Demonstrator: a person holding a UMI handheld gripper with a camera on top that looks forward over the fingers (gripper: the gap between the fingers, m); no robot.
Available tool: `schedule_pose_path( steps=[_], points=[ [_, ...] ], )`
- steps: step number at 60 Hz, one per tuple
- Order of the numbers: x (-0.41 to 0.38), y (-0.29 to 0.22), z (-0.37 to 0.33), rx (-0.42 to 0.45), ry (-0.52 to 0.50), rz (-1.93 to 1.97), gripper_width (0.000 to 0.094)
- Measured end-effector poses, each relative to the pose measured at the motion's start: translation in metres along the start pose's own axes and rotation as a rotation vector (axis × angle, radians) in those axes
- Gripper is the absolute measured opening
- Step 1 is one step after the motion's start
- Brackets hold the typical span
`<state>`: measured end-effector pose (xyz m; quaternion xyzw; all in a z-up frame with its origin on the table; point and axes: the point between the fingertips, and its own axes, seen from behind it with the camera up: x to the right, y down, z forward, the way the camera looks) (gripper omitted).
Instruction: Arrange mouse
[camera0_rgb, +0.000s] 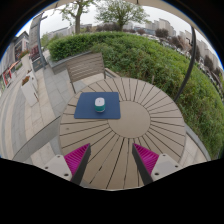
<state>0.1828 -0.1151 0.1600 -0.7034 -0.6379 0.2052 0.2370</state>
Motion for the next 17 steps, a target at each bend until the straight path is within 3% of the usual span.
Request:
schedule_pose_path(
  steps=[17],
  points=[
    [0.008, 0.009, -0.014, 0.021, 0.015, 0.020, 0.0851]
  ],
)
